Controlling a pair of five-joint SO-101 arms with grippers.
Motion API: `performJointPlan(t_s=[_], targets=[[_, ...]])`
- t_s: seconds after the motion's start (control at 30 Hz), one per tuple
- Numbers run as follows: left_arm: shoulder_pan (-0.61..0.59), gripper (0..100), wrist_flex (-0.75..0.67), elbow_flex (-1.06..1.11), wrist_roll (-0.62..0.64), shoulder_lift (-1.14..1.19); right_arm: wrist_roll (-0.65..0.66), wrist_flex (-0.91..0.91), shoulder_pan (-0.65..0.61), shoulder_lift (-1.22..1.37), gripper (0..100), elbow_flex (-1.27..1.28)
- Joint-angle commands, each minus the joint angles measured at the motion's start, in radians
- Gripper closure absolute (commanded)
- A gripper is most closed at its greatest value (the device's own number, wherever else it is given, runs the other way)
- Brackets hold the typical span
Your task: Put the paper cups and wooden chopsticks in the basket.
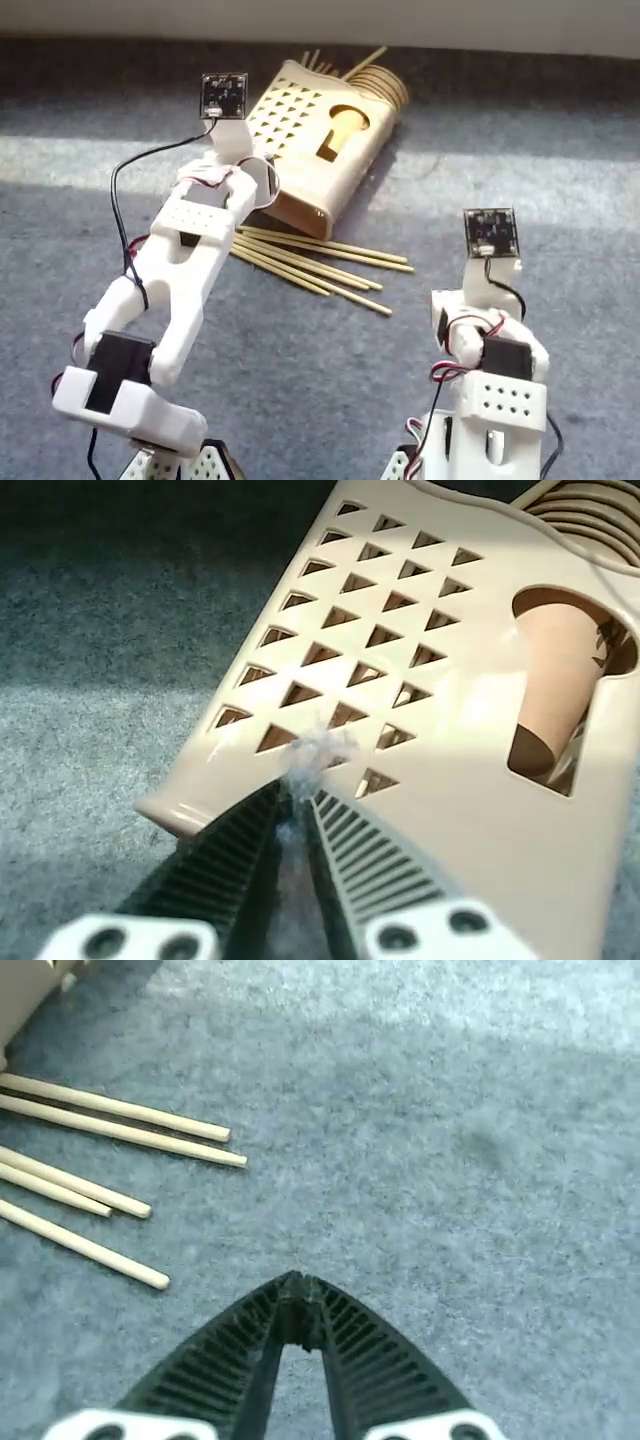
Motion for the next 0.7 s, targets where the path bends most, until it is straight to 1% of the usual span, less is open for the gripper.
performJointPlan(t_s=[0.0,0.23,0.33,0.4,0.47,0.67], targets=[[0.012,97,0.008,-0.045,-0.028,0.024,0.017,-0.061,0.013,-0.096,98.5,0.079],[0.001,97,0.092,-0.044,-0.028,0.091,0.017,-0.059,0.013,-0.286,98.5,0.168],[-0.018,97,0.178,-0.042,-0.028,0.071,0.029,-0.059,0.013,-0.341,98.5,0.199],[-0.03,97,0.226,-0.042,-0.026,0.05,0.078,-0.058,0.012,-0.364,98.5,0.22],[-0.033,100,0.259,-0.041,-0.028,0.025,0.094,-0.058,0.012,-0.38,98.5,0.228],[-0.03,99,0.318,-0.015,-0.023,-0.058,0.094,-0.058,0.012,-0.383,98.5,0.226]])
